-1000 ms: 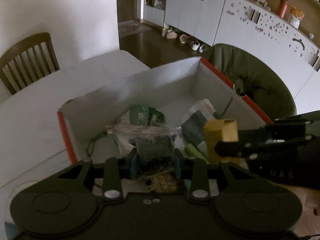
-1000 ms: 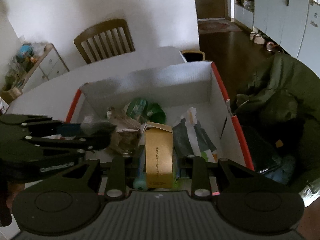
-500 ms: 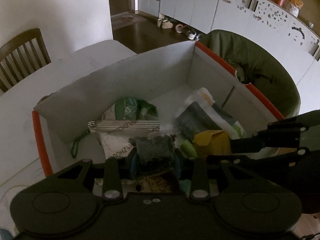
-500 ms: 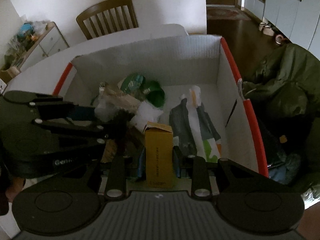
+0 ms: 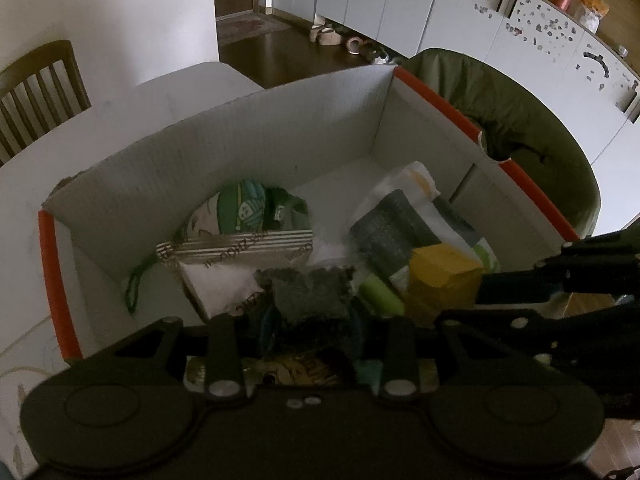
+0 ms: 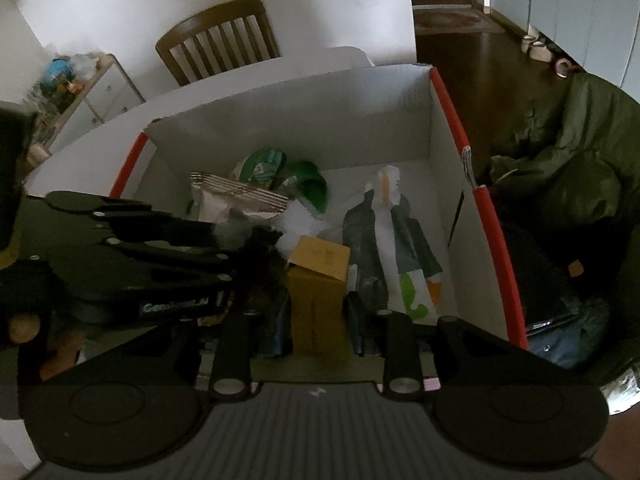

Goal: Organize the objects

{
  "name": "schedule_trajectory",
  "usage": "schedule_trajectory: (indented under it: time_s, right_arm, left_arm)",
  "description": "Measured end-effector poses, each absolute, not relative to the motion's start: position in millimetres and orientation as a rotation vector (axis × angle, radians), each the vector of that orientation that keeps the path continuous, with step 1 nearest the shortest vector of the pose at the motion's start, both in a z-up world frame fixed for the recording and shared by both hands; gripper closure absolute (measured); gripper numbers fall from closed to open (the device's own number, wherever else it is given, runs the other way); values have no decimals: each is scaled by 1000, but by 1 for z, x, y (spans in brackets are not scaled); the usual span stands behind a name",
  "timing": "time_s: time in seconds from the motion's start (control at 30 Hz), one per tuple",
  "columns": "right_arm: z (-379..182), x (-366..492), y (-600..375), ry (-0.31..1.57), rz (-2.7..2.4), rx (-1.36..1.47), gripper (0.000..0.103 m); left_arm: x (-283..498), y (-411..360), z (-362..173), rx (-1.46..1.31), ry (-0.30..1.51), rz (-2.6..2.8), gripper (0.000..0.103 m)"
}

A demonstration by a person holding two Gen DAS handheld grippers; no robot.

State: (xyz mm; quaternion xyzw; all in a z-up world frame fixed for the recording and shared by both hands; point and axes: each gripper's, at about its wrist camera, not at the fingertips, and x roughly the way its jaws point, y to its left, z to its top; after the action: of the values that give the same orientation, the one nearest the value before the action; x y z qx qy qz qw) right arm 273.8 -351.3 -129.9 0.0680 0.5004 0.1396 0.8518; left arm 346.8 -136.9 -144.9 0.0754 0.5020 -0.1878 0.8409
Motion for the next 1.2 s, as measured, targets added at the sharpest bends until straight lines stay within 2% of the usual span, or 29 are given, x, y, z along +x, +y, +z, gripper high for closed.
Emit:
schedule_trajectory:
  time_s: [0.5, 0.57, 0.63, 0.67, 0.93, 0.97, 1.03, 1.07, 1.2]
  right_arm:
    - [-100, 253, -369, 950, 314, 199, 73]
    - [-96, 249, -370, 936, 311, 206, 73]
    - [-93, 245, -371, 923, 314, 220, 73]
    - [-91, 243, -371, 917, 314, 226, 73]
    - [-71, 217, -362, 849, 294, 240, 72]
    - [-69, 214, -360, 841, 292, 239, 71]
    - [-63, 207, -354, 823, 288, 239, 54]
    - [-60, 203, -351, 807, 285, 239, 50]
    - [-50, 190, -337, 777, 288, 232, 48]
  left_arm:
    - [330, -131, -131, 122, 1040, -386, 64]
    - [324, -127, -125, 114, 1026, -386, 61]
    - [319, -124, -119, 107, 1006, -381, 48]
    - [316, -123, -116, 105, 992, -377, 45]
    - [289, -103, -83, 75, 909, -392, 40]
    - [285, -100, -79, 70, 900, -395, 40]
    - [278, -93, -72, 56, 885, -399, 39]
    - [274, -89, -69, 49, 879, -400, 39]
    - [259, -75, -56, 35, 847, -406, 33]
